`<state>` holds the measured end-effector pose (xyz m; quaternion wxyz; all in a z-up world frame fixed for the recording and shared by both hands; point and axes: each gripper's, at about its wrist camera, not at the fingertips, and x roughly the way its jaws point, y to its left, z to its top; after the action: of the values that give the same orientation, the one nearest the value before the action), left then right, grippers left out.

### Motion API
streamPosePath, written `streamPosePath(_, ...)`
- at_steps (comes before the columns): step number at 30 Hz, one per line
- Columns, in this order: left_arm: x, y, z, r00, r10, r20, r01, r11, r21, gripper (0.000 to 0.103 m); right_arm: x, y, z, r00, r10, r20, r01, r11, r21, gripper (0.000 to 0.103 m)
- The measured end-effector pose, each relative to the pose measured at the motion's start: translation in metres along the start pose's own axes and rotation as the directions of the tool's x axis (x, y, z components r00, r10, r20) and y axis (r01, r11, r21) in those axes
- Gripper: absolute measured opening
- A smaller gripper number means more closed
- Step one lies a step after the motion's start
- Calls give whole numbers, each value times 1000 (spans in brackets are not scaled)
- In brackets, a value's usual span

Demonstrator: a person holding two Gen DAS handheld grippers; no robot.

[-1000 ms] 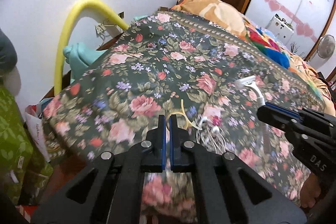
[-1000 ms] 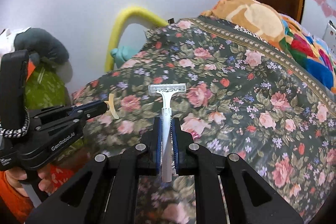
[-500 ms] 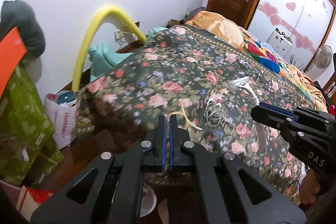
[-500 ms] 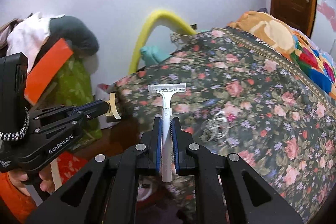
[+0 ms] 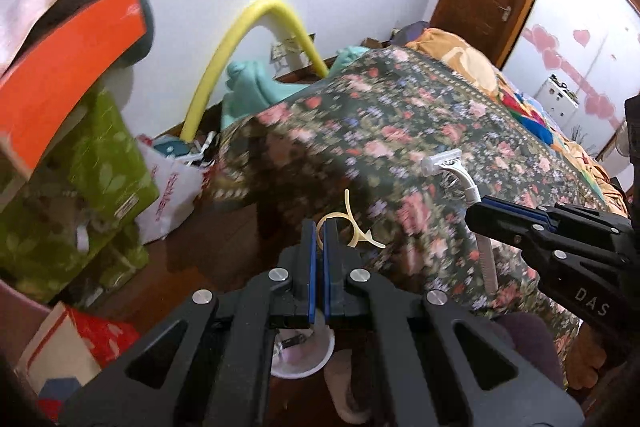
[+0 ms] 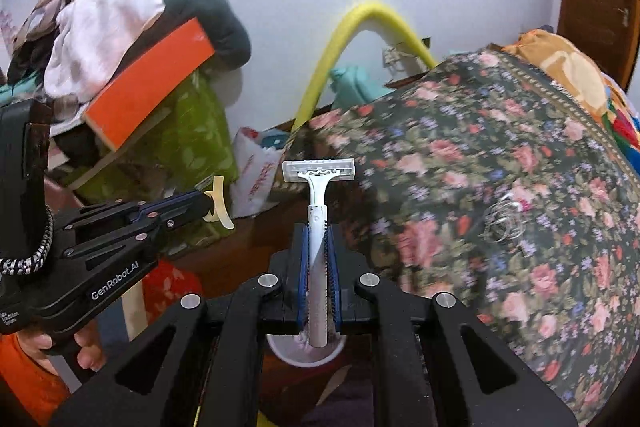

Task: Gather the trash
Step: 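Carry the razor with the right tool while the left tool carries the rubber band to the bin, then open the right tool over the bin while the left tool releases the rubber band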

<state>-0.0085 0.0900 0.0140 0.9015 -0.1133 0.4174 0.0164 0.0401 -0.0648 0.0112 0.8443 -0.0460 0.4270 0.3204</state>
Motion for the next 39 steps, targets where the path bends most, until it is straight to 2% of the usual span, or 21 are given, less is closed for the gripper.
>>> streamPosePath(8,25,35,-40,995,11,-95,-18,997,-71,1,45,25,-22,994,4,-106,-3,1000,7,9)
streamPosePath(14,56,48,-67,982,20,-188,-37,995,-91,1,84,33,-42,977,3,-215,-2,1000,7,9)
streamPosePath(20,87,60,-91,961,14,-275,-51,991,-127,1,123,34,-62,943,-22,-332,23,1000,-2,9)
streamPosePath(25,112,66,-111,939,7,-345,-62,987,-150,1,146,29,-70,912,-12,-410,21,1000,18,9)
streamPosePath(31,138,71,-127,913,-21,-407,-64,979,-194,1,162,29,-73,888,-17,-460,21,1000,4,9)
streamPosePath(35,148,73,-131,908,-55,-414,-50,969,-240,2,167,23,-72,877,-1,-481,8,1000,11,9)
streamPosePath(37,153,74,-131,902,-48,-428,-60,970,-237,4,171,21,-73,867,21,-497,-6,999,32,14)
streamPosePath(39,156,75,-132,898,-38,-438,-72,970,-231,9,173,19,-75,864,19,-504,2,999,42,29)
